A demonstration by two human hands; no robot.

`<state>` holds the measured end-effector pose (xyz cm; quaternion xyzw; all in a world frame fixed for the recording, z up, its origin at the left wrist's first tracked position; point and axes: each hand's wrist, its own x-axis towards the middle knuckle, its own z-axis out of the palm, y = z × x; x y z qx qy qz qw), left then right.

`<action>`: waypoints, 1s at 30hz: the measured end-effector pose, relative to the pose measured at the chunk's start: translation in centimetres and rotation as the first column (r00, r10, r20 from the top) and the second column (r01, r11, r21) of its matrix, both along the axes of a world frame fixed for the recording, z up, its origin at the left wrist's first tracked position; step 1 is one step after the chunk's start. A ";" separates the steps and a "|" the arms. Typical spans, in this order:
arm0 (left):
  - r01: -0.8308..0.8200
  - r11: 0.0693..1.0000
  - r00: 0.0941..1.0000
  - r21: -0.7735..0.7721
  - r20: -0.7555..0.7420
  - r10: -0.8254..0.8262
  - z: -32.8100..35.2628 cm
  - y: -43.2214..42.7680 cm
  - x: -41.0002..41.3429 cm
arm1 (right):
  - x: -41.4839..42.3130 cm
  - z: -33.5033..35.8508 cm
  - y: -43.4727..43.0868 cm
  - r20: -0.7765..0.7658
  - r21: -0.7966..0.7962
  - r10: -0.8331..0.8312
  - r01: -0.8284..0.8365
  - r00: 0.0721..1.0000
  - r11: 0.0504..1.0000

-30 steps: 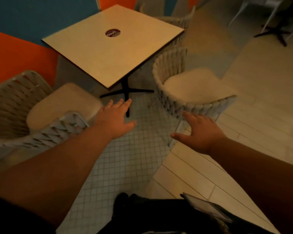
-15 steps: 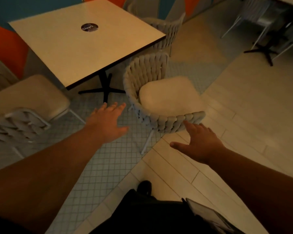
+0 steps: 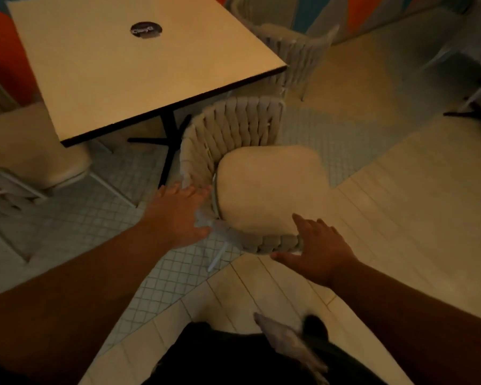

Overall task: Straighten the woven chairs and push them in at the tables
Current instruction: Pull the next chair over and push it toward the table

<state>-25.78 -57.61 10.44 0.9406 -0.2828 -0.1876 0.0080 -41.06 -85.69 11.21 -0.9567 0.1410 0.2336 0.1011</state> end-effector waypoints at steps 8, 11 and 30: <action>-0.278 0.954 0.956 0.108 -0.061 0.286 -3.5 -5.5 -5.8 | 3.9 -4.2 -7.2 -0.051 0.068 0.262 -0.259 0.964 0.964; -0.289 0.948 0.956 0.137 -0.021 0.294 -4.6 -7.3 -5.8 | 4.4 -5.9 -8.6 -0.050 0.094 0.311 -0.305 0.949 0.948; 0.089 0.937 0.996 0.337 -0.021 -0.087 -15.7 -12.4 -0.6 | 5.1 -15.8 -5.1 0.193 0.034 0.308 -0.320 0.932 0.947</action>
